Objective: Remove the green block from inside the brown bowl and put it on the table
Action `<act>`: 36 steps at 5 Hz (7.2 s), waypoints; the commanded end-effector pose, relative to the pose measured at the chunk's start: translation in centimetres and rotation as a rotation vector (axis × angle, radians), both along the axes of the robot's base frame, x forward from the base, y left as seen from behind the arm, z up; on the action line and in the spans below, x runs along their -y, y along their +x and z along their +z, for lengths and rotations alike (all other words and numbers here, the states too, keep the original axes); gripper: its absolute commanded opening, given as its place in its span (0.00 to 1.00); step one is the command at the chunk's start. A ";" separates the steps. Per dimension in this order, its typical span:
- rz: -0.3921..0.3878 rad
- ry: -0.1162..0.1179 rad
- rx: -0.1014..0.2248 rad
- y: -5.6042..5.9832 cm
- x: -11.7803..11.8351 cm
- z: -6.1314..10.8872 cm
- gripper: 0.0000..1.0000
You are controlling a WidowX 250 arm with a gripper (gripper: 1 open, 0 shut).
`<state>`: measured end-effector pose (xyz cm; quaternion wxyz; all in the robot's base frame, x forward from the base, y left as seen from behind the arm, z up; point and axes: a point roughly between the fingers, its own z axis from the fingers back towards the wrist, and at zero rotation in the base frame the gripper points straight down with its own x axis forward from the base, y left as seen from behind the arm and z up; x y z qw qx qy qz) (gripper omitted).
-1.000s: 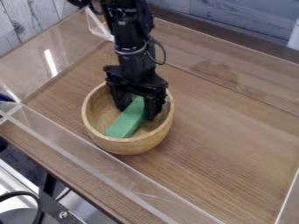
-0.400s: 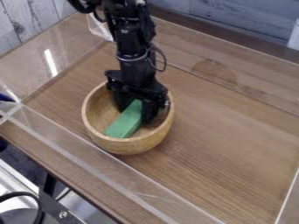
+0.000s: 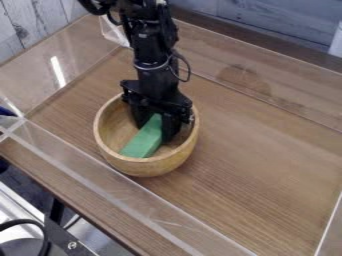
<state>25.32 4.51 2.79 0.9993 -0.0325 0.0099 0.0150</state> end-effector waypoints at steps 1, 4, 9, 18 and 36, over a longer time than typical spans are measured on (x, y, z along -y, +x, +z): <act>0.000 0.002 0.026 0.6 0.1 0.9 0.00; 0.008 -0.010 0.022 0.6 0.3 1.7 0.00; 0.019 -0.039 0.025 1.0 0.7 3.6 0.00; -0.019 -0.079 0.056 2.8 4.6 7.1 0.00; -0.136 -0.095 -0.019 1.6 10.3 2.6 1.00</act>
